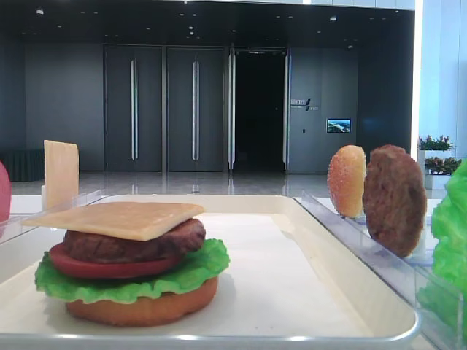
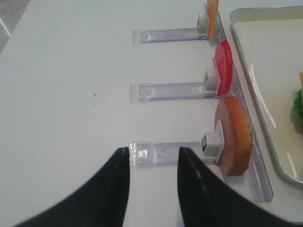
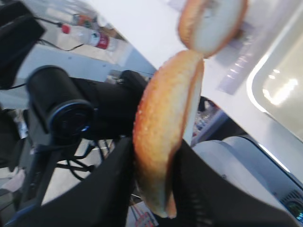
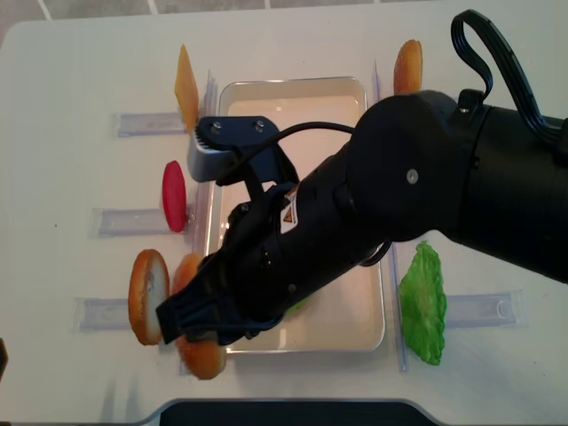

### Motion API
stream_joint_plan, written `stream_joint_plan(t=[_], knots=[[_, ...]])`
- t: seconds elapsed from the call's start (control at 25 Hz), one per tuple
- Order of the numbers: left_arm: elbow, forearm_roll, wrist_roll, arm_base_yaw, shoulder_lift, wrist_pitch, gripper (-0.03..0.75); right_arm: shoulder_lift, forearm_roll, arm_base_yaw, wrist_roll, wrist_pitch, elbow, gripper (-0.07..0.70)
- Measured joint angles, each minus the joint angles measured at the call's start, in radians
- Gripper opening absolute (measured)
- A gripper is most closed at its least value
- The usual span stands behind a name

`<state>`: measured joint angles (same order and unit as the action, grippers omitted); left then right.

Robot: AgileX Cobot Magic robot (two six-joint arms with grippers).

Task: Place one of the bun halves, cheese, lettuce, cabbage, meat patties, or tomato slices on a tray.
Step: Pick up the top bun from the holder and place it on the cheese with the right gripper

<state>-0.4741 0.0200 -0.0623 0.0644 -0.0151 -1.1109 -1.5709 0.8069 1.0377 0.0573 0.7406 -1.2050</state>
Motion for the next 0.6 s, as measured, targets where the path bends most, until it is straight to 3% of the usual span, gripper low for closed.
stream_joint_plan(t=[0.24, 0.52, 0.6], knots=[[0.000, 0.000, 0.000, 0.000, 0.000, 0.000, 0.265, -0.031, 0.458, -0.101, 0.439, 0.010, 0.052, 0.215], [0.000, 0.000, 0.000, 0.000, 0.000, 0.000, 0.265, -0.036, 0.869, -0.264, 0.823, 0.082, 0.255, 0.215], [0.000, 0.000, 0.000, 0.000, 0.000, 0.000, 0.265, -0.039, 0.930, -0.305, 0.881, 0.121, 0.299, 0.215]])
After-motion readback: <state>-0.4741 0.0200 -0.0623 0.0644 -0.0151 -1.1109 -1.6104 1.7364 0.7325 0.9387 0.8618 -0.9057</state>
